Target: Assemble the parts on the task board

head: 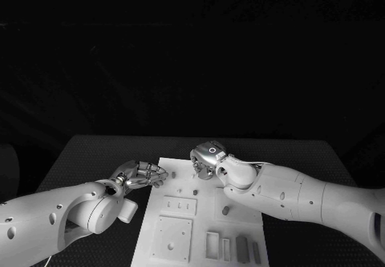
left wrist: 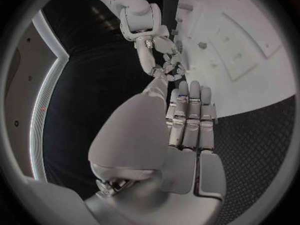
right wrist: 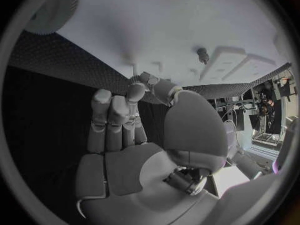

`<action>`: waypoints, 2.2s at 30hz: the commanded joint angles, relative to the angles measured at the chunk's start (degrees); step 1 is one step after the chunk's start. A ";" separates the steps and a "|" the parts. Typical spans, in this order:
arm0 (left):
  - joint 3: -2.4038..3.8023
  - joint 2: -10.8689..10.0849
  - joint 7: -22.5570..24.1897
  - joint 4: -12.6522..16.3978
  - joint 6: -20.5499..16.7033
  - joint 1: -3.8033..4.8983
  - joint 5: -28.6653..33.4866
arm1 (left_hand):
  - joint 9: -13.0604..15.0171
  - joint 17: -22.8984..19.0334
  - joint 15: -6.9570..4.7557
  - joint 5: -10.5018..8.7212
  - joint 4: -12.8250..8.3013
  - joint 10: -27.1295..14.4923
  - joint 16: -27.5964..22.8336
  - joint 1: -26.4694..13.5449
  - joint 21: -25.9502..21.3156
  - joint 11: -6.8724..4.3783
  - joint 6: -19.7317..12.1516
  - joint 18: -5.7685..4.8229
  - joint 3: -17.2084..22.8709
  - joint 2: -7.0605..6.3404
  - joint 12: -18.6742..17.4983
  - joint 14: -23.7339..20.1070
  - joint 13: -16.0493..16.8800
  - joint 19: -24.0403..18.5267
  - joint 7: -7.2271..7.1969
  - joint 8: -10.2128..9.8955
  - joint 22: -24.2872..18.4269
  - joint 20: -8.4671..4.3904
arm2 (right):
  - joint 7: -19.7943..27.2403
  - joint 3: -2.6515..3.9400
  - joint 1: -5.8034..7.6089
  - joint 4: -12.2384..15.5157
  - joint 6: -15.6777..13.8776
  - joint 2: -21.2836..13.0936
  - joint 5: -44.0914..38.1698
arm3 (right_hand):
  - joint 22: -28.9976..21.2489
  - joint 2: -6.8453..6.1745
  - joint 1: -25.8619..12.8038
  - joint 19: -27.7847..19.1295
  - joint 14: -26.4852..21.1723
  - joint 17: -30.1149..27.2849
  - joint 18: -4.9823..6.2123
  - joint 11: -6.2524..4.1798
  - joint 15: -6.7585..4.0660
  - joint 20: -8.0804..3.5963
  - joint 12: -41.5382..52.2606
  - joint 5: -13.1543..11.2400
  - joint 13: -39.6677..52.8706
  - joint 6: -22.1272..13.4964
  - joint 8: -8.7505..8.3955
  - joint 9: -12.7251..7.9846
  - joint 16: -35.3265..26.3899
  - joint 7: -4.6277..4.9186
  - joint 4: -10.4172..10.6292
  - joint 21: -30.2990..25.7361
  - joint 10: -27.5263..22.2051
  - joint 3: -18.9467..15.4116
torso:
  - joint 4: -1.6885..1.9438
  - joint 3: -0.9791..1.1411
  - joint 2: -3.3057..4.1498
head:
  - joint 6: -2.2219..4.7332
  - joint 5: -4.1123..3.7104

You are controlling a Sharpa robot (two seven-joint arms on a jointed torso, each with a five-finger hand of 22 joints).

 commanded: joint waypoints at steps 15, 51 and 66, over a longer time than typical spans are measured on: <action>0.05 -0.05 0.20 0.24 0.61 0.06 -0.23 | 0.08 0.14 0.12 -0.20 0.03 0.44 -0.26 0.54 0.28 -0.10 0.20 0.83 -0.40 0.01 -0.30 -0.11 0.09 -0.46 0.12 -0.40 1.10 -0.13 | 0.77 -0.14 -0.46 -0.39 1.50 0.41 -0.48 | 0.71 -0.28 0.01 0.20 0.22 0.03 0.74 -0.08 -0.04 -0.09 -0.39 -0.10 -0.06 0.41 0.13 0.13 0.39 -0.13 -0.13 0.31 0.40 0.30 | -0.07 -0.01 0.02 | -0.51 0.15; 0.04 0.28 0.16 -0.17 0.72 0.06 -0.23 | 0.13 0.26 0.14 -0.19 0.05 0.51 -0.38 0.58 0.31 -0.09 0.23 0.83 -0.50 0.07 -0.48 -0.09 0.13 -0.48 0.13 -0.50 1.08 -0.11 | 0.51 -0.16 -0.57 -1.85 1.83 0.83 -0.05 | 0.66 -0.16 0.20 0.02 0.13 -0.06 0.74 0.11 0.10 -0.02 -0.59 -0.10 -0.21 -0.14 -0.24 0.11 0.33 0.07 -0.42 0.35 0.46 0.58 | -0.11 -0.07 0.00 | -0.80 -0.07; 0.04 0.35 0.16 -0.22 0.72 0.06 -0.23 | 0.15 0.30 0.14 -0.19 0.04 0.55 -0.43 0.62 0.32 -0.09 0.26 0.84 -0.53 0.09 -0.55 -0.08 0.15 -0.49 0.12 -0.53 1.08 -0.11 | 1.74 -0.16 -0.57 -2.35 2.39 0.95 1.98 | 0.59 -0.39 -0.06 -0.50 -0.07 -0.33 0.74 1.23 0.92 0.09 -0.96 -0.10 -0.45 -4.22 -2.60 -0.83 -0.01 1.27 -1.51 0.25 0.26 0.02 | -0.09 -0.03 -0.06 | -0.91 -0.12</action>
